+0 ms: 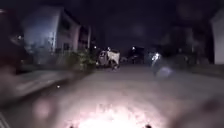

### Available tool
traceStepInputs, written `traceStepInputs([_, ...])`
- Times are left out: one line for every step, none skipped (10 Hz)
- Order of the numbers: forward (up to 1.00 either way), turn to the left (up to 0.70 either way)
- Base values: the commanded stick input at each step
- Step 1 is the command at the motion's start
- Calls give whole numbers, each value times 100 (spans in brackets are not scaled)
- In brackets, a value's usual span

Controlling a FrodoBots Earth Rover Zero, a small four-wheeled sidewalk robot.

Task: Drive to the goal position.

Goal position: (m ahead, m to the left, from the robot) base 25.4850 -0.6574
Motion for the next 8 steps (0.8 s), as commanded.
traceStepInputs([70,-26])
traceStepInputs([70,-21])
traceStepInputs([70,-15])
traceStepInputs([70,-10])
traceStepInputs([70,-5])
traceStepInputs([70,0])
traceStepInputs([70,0])
traceStepInputs([70,0])
